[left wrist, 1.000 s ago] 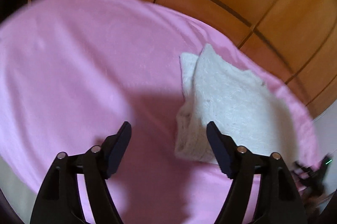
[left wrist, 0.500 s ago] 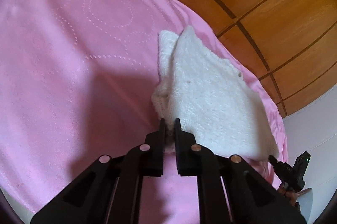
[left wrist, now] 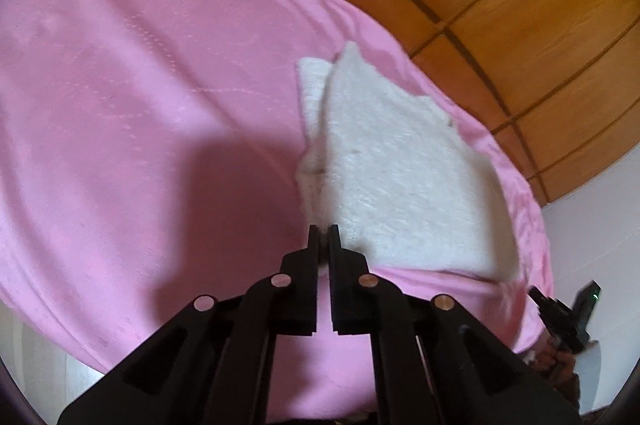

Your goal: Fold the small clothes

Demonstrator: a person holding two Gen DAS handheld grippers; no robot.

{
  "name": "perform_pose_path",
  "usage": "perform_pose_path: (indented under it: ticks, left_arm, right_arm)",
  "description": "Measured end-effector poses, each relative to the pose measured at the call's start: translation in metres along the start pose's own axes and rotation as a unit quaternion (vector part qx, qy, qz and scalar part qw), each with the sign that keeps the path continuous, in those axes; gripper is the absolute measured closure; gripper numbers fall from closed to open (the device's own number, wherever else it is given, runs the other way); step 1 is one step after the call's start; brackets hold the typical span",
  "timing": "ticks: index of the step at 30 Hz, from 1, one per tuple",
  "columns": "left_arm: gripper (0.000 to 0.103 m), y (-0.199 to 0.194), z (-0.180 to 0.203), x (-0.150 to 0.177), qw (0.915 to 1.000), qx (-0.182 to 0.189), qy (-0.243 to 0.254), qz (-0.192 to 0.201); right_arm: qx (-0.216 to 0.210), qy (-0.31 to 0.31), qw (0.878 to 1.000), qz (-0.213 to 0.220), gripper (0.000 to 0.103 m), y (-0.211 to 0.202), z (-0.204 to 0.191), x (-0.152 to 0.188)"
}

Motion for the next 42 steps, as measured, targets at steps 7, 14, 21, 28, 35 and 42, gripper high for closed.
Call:
perform_pose_path:
  ticks: [7, 14, 21, 28, 35, 42]
  left_arm:
    - [0.076, -0.003, -0.010, -0.013, 0.9987, -0.038, -0.017, 0.028]
    - [0.046, -0.029, -0.006, -0.027, 0.9925, -0.092, 0.012, 0.079]
    - [0.026, -0.042, 0.041, -0.039, 0.9823, -0.101, 0.100, 0.122]
    - [0.048, 0.017, 0.073, -0.033, 0.9861, -0.076, 0.136, 0.056]
    - [0.068, 0.062, 0.061, -0.028, 0.9938, -0.051, 0.097, -0.016]
    - [0.065, 0.064, 0.061, -0.027, 0.9973, -0.002, 0.069, -0.026]
  right_arm:
    - [-0.003, 0.027, 0.999, 0.021, 0.034, 0.009, 0.007, -0.023]
    - [-0.031, 0.022, 0.999, -0.009, 0.034, 0.066, -0.012, -0.053]
    - [-0.053, 0.012, 0.997, -0.050, 0.041, 0.105, -0.021, -0.052]
    - [-0.071, -0.005, 0.995, -0.069, 0.085, 0.097, -0.040, -0.050]
    - [-0.161, -0.043, 0.985, -0.043, 0.087, 0.059, -0.137, -0.072]
    - [-0.226, -0.151, 0.959, -0.083, 0.088, 0.079, -0.286, -0.042]
Point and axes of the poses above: each gripper's, at about its wrist camera, not at the fingertips, and y roughly the way its jaws point, z to its right, x to its underside, the point moved 10 cm from there along y, roughly the way its jaws point, and after that the axes turned 3 degrees about -x, right-handed, at the moved point
